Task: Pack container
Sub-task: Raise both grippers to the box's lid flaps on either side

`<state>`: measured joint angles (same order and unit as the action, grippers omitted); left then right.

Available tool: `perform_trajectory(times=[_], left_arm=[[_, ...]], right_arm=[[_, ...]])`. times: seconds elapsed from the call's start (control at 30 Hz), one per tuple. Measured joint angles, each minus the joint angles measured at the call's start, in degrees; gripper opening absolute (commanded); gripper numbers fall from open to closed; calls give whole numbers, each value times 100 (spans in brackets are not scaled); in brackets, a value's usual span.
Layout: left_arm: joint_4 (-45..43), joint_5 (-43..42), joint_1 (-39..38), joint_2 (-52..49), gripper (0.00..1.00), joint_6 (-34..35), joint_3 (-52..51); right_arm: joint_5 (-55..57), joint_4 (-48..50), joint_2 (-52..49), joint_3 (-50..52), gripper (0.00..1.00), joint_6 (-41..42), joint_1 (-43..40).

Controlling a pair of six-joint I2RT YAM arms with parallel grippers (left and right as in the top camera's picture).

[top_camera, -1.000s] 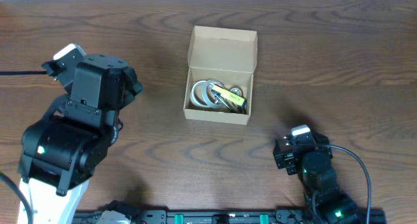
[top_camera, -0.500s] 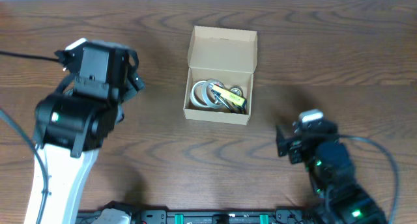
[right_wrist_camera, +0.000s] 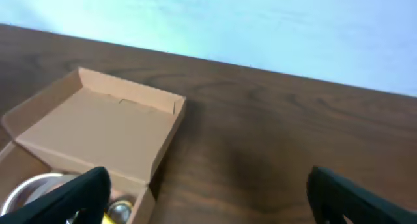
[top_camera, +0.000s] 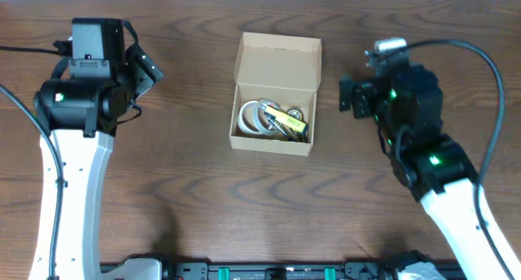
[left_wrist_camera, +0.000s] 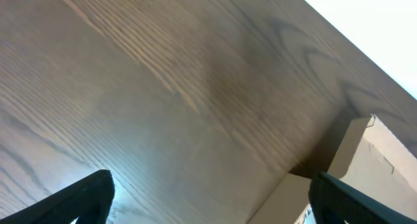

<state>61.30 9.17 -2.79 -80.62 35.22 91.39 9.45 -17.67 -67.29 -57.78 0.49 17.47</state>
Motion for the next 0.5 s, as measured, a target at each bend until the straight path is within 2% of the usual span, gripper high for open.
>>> perform_trajectory(times=[0.03, 0.07, 0.1, 0.13, 0.2, 0.23, 0.27, 0.5], left_arm=[[-2, -22, 0, -24, 73, 37, -2], [-4, -22, 0, -46, 65, 37, -2], [-17, -28, 0, -76, 52, 46, -2], [-66, -37, 0, -120, 38, 24, -2], [-258, -37, 2, -221, 10, 31, -2], [-378, -37, 0, -289, 6, 35, -2], [-529, -44, 0, -387, 6, 20, -2], [-1587, -109, 2, -1305, 6, 74, -2]], right_arm=[[-9, 101, -131, -2, 81, 11, 0], [-17, 179, -249, -2, 67, -24, 0], [-20, 247, -374, -2, 56, -37, 0], [-22, 328, -505, -2, 39, -22, 0], [7, 470, -750, -2, 18, -24, -2], [20, 540, -848, -2, 9, -48, -7], [28, 601, -975, -2, 1, -48, -20], [175, 796, -1727, -2, 1, 732, -457]])
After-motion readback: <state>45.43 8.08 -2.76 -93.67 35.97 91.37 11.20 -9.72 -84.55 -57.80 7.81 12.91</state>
